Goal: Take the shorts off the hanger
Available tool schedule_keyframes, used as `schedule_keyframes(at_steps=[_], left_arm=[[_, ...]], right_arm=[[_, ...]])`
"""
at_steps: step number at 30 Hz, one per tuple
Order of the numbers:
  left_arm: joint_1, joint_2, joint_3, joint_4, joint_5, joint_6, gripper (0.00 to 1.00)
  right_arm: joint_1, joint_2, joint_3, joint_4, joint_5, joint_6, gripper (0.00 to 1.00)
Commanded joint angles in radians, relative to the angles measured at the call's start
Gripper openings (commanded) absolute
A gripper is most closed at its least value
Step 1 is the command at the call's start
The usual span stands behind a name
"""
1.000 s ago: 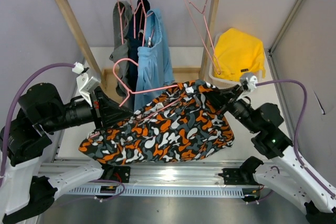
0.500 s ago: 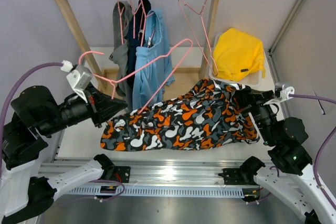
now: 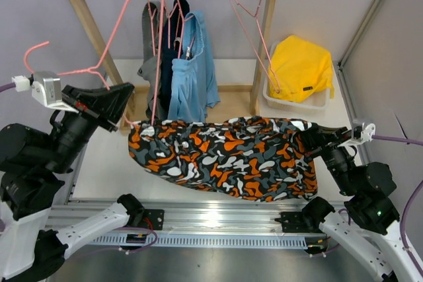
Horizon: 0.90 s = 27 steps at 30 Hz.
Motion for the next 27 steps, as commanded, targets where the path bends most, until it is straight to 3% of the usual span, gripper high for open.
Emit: schedule_keyframes(at_steps=[1, 5, 7, 11, 13, 19, 24, 27], left_arm=[[0.001, 0.048, -0.044, 0.267, -0.172, 0.046, 0.0], [0.001, 0.052, -0.188, 0.574, -0.291, 0.094, 0.0], [0.001, 0.071, -0.236, 0.704, -0.298, 0.112, 0.0], [-0.001, 0.185, -0.086, 0.52, -0.218, 0.094, 0.0], [-0.001, 0.182, -0.101, 0.447, -0.241, 0.082, 0.0], [-0.001, 0.061, -0.334, 0.342, -0.192, 0.033, 0.0], [-0.001, -0.022, -0.504, 0.306, -0.134, -0.033, 0.0], [-0.001, -0.06, -0.553, 0.286, -0.104, -0.056, 0.0]], right_arm=[[-0.014, 0.003, 0.041, -0.012, -0.041, -0.03, 0.0], [-0.014, 0.033, 0.037, 0.022, -0.201, -0.01, 0.0], [-0.014, 0.041, 0.044, 0.022, -0.204, -0.016, 0.0], [-0.014, 0.058, 0.11, 0.017, -0.088, -0.07, 0.0], [-0.014, 0.096, 0.186, 0.022, 0.016, -0.105, 0.0], [-0.014, 0.323, 0.444, 0.098, 0.3, -0.292, 0.0], [-0.055, 0.619, 0.677, 0.301, 0.348, -0.485, 0.0], [-0.219, 0.807, 0.866, 0.31, 0.282, -0.472, 0.0]])
